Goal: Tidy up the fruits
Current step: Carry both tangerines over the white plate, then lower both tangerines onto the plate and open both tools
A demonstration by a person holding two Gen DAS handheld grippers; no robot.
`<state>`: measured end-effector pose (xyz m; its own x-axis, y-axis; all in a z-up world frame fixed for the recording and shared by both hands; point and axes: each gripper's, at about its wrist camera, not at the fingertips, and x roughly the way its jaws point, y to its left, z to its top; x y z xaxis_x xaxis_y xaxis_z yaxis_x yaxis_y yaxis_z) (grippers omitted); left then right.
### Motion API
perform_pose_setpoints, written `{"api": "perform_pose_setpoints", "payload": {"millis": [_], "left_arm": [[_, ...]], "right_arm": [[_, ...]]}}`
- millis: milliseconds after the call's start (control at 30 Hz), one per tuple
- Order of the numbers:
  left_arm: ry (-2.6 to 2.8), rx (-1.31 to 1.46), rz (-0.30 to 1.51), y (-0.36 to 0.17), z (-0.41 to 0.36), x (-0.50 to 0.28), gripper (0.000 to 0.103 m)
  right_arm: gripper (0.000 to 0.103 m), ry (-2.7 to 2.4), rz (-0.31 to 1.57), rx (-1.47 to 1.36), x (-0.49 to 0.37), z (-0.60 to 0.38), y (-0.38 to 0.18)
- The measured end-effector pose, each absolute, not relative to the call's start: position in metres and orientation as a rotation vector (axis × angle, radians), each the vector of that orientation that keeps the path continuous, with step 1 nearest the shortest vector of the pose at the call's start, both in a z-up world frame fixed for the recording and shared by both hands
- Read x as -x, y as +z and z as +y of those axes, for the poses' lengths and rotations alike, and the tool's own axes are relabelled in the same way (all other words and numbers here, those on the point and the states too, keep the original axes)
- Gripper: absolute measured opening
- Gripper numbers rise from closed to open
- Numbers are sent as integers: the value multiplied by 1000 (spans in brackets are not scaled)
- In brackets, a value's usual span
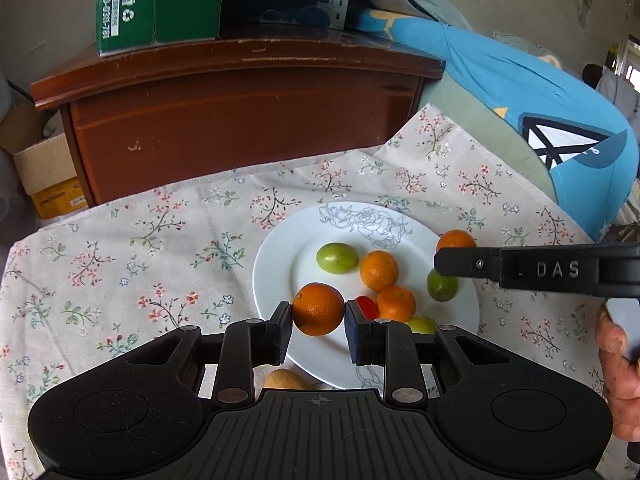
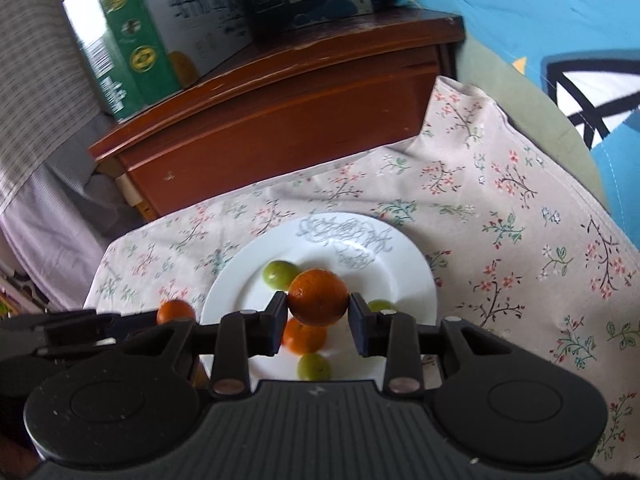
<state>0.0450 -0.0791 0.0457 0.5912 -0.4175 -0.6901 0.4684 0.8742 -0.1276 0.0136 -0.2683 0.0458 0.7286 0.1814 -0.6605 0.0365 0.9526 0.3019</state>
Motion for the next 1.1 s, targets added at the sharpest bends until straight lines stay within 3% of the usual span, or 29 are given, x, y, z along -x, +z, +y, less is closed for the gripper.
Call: {"api": "perform_pose_setpoints", "payload": {"millis": [600,633,800,967,1100], "left_arm": [[-504,-38,821,29,-93,-64,29],[-502,-36,819,30,-94,-64,31],[-471,-29,781,43,-92,-61,61],[-449,-20,751,64,-83,-57,70],[-430,-38,739,74,-73,-49,71]], "right_arm": [[36,35,772,-314,-40,-281,24],[36,36,770,-322,-40,-282,24],[36,32,758,-335,-38,-282,28],[36,38,744,-344,-35,-280,34],[37,59,738,-349,-28,-275,40]]}}
